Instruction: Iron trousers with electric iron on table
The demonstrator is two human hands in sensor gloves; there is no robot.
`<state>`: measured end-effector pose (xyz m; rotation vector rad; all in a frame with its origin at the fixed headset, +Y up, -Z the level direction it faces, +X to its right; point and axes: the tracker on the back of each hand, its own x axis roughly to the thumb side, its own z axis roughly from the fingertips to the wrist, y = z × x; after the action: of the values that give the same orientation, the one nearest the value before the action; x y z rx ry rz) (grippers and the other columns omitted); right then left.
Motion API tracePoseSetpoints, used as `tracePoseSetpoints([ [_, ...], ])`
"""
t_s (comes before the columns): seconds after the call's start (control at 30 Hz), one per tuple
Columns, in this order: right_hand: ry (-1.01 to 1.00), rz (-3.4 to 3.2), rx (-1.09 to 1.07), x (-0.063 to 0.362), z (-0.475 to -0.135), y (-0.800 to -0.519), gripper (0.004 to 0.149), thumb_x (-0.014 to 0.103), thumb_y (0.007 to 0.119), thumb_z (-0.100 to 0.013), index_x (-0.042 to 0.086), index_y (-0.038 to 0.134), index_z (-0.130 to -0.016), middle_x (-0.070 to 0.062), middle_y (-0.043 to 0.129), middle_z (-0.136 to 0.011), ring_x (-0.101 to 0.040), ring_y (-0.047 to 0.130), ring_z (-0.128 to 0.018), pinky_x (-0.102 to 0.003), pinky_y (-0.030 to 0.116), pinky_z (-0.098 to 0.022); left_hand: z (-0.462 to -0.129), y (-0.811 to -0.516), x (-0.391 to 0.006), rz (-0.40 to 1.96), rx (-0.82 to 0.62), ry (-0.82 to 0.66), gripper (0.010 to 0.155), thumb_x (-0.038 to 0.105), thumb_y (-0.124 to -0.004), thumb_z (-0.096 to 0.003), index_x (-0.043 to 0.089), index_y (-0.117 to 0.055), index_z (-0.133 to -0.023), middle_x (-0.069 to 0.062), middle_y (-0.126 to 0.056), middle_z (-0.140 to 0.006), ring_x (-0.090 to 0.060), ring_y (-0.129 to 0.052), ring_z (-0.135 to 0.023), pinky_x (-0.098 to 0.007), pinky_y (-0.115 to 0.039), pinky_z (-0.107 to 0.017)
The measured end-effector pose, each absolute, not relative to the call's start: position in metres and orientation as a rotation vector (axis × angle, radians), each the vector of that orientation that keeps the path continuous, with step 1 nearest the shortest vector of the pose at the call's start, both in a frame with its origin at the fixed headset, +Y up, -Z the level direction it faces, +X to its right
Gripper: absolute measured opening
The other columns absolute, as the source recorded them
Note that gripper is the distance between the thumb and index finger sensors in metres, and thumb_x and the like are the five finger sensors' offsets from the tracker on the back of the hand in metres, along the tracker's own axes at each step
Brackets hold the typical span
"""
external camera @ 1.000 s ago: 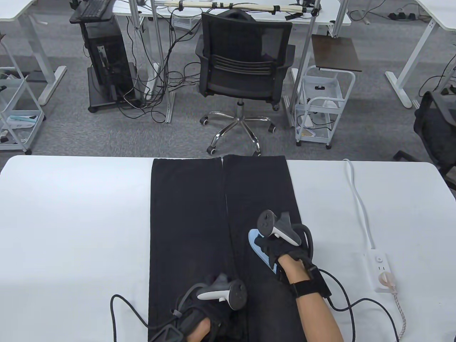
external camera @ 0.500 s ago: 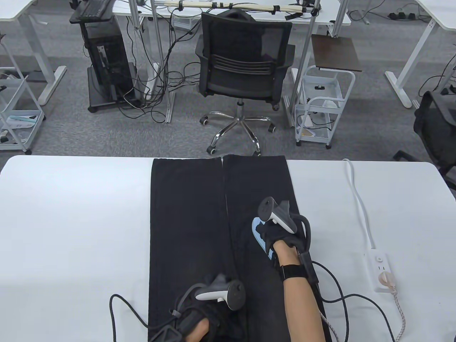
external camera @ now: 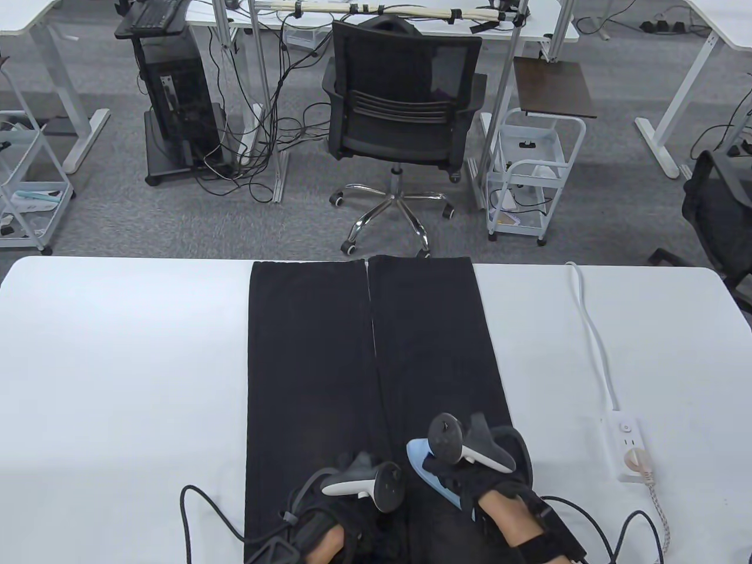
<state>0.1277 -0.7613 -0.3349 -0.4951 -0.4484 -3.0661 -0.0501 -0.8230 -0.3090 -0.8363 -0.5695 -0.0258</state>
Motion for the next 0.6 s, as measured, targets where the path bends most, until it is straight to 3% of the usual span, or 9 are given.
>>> tracePoseSetpoints([
  [0.2, -0.441, -3.032, -0.607, 0.136, -0.286, -0.763, 0.052, 0.049, 0.076, -0.051, 0.008, 0.067, -0.082, 0.009, 0.089, -0.045, -0.006, 0.095, -0.027, -0.036, 0.090, -0.028, -0.309, -0.823, -0.050, -0.030, -0.837, -0.568, 0.116, 0.069, -0.067, -0.0457, 0.019, 0.020, -0.104, -0.032, 0.032, -0.099, -0.074, 0.022, -0.081, -0.084, -0.007, -0.058],
  [0.47, -0.406, -3.049, -0.612, 0.137, -0.287, -0.763, 0.053, 0.049, 0.076, -0.051, 0.007, 0.069, -0.082, 0.009, 0.089, -0.045, -0.007, 0.096, -0.028, -0.036, 0.090, -0.027, -0.309, -0.823, -0.048, -0.036, -0.836, -0.568, 0.116, 0.068, -0.068, -0.0455, 0.018, 0.019, -0.104, -0.033, 0.031, -0.099, -0.075, 0.020, -0.081, -0.084, -0.009, -0.058],
  [0.6, -0.384, -3.066, -0.566, 0.136, -0.309, -0.762, 0.053, 0.049, 0.077, -0.051, 0.007, 0.069, -0.082, 0.009, 0.089, -0.045, -0.007, 0.096, -0.027, -0.037, 0.090, -0.027, -0.309, -0.822, -0.048, -0.038, -0.839, -0.567, 0.116, 0.067, -0.068, -0.0455, 0.017, 0.019, -0.104, -0.034, 0.031, -0.099, -0.076, 0.020, -0.081, -0.085, -0.009, -0.058],
])
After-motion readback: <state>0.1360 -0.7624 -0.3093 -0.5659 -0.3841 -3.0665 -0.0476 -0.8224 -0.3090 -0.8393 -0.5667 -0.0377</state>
